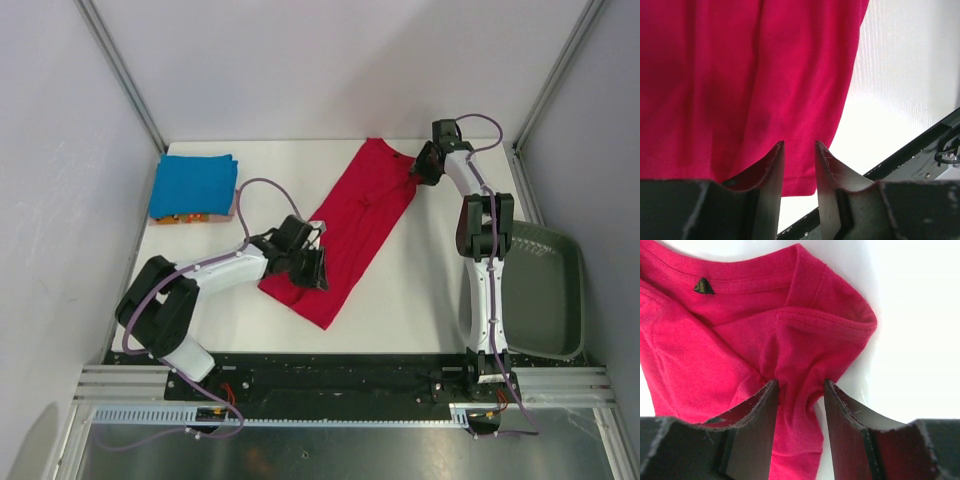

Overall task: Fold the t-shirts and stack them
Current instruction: Rotate the tshirt 80 degrees

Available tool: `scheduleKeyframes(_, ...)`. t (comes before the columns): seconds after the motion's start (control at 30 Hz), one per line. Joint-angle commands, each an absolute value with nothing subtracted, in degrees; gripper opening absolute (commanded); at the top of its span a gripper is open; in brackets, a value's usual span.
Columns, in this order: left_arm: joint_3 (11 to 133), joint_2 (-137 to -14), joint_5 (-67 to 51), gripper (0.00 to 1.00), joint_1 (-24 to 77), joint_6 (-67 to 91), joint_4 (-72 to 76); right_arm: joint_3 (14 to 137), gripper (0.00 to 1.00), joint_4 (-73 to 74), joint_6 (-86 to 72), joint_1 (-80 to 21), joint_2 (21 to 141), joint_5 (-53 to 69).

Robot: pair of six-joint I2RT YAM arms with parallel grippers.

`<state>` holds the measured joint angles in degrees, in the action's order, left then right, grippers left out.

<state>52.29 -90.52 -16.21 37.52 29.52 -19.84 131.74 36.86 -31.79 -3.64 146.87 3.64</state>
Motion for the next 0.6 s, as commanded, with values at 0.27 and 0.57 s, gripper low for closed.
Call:
scheduleKeyframes(0.27,52.0,-91.1,-11.1,0.29,43.9,29.6,-20.3,129.8,0.45,38.7,-30.6,-1.3,144.3,-1.0)
scheduleKeyframes(0.57,51.3,-95.2,-9.6,0.12,46.1,29.7,-20.8,136.2,0.39,39.1,-30.6,-0.5,149.7,-0.7)
